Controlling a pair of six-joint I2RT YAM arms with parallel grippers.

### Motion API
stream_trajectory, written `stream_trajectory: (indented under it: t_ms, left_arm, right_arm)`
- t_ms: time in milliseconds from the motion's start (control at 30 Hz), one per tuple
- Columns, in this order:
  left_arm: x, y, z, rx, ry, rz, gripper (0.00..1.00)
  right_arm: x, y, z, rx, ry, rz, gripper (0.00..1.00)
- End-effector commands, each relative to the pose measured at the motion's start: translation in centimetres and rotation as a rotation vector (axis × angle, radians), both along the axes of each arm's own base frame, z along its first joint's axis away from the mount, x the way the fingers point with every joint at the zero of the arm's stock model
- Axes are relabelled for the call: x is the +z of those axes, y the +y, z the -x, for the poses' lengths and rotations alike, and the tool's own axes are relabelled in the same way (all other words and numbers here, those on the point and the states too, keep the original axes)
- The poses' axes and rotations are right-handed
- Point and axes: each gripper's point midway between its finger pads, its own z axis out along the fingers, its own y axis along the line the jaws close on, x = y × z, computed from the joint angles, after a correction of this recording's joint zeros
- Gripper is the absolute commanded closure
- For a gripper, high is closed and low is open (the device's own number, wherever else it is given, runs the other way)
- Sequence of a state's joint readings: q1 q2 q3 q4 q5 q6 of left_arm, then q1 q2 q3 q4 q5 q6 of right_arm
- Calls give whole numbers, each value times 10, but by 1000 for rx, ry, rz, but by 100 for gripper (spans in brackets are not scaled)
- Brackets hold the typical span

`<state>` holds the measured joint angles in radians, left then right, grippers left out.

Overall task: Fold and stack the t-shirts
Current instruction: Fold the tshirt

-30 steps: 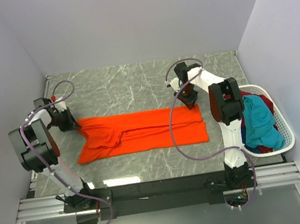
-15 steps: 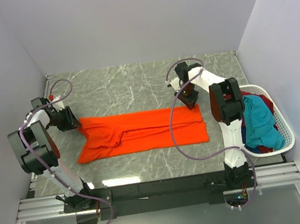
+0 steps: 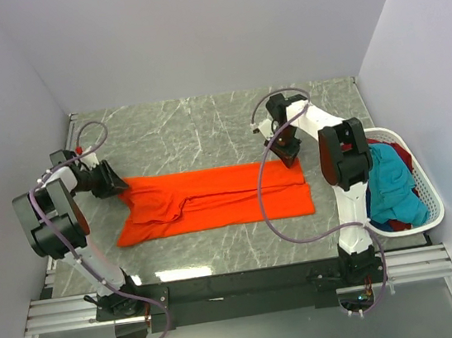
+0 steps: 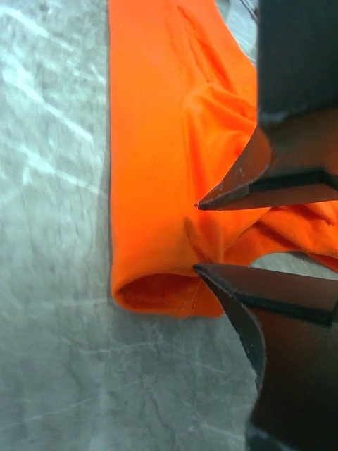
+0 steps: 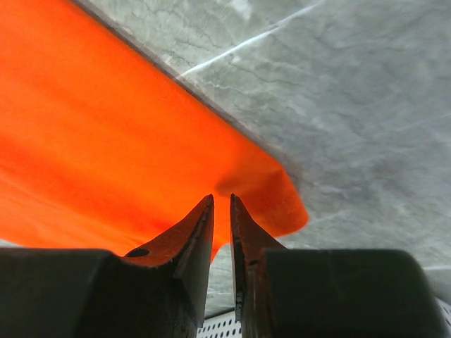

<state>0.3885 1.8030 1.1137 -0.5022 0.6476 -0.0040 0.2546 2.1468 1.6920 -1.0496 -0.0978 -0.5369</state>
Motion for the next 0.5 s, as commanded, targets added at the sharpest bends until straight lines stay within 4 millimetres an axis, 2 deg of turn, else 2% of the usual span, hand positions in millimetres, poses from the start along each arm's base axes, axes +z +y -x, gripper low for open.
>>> stream_trajectory:
  t_ms: [0,100,167,200,233,300,333,367,400,433,467]
  left_arm:
    - [-11,4,-7,64,26,13,57]
    - [-30,12,-14,105,77,7,54]
    - [-32,21,-29,118,75,-14,54]
    - [-43,23,-32,125,108,-7,54]
    - [-39,33,-48,137,85,-30,54]
    - [-42,38,-62,146,93,-31,54]
    - [-41,44,-80,145,73,-39,54]
    - [-41,46,-89,141,68,-43,54]
    - [-49,46,-96,134,75,-41,54]
    - [-34,49,-117,119,19,-54,53]
    - [-28,48,-127,105,-5,-55,53]
  right_arm:
    - [-15,-5,11,14,62,22,78]
    - [-27,-10,15,20,96,53,78]
    - [-32,-14,16,19,109,78,78]
    - [-32,-15,15,22,106,82,78]
    - [-32,-16,16,26,109,84,78]
    - [-31,-16,17,23,111,83,78]
    - [-29,-14,17,19,110,80,78]
    - [-28,-13,17,18,110,74,78]
    - [-26,-9,17,13,111,54,77]
    - [-24,-4,19,15,116,43,77]
    - [-22,2,21,21,124,24,77]
